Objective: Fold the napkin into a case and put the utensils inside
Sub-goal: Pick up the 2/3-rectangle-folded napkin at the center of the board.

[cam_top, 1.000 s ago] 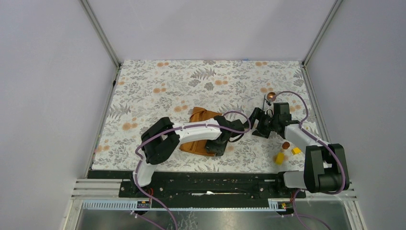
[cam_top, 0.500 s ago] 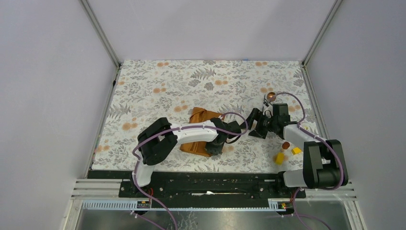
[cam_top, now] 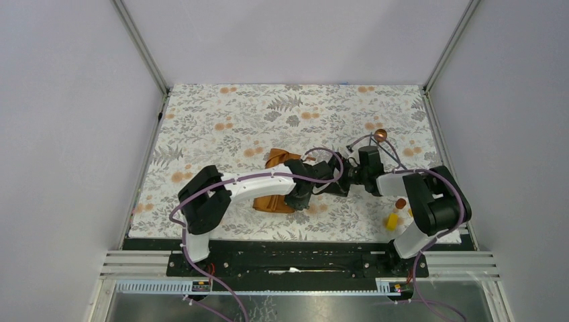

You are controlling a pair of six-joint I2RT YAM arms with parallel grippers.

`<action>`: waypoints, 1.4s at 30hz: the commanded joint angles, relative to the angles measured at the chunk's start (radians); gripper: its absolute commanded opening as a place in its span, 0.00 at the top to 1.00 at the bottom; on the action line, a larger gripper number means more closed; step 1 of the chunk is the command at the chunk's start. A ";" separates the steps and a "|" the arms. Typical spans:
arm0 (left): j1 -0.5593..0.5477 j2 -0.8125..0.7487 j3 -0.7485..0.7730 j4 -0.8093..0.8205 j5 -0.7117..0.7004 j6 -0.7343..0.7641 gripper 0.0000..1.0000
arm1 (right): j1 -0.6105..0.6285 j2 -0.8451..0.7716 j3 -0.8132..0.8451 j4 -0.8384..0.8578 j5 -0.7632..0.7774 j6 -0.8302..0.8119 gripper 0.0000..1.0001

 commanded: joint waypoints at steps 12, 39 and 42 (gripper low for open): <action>0.021 -0.104 -0.016 -0.006 -0.021 0.023 1.00 | 0.197 0.182 0.001 0.389 0.196 0.397 0.07; 0.020 -0.133 -0.009 -0.003 -0.002 0.019 1.00 | 0.233 0.269 0.034 0.471 0.275 0.442 0.30; 0.020 -0.135 -0.023 0.013 0.010 0.016 1.00 | 0.213 0.304 0.043 0.531 0.263 0.442 0.42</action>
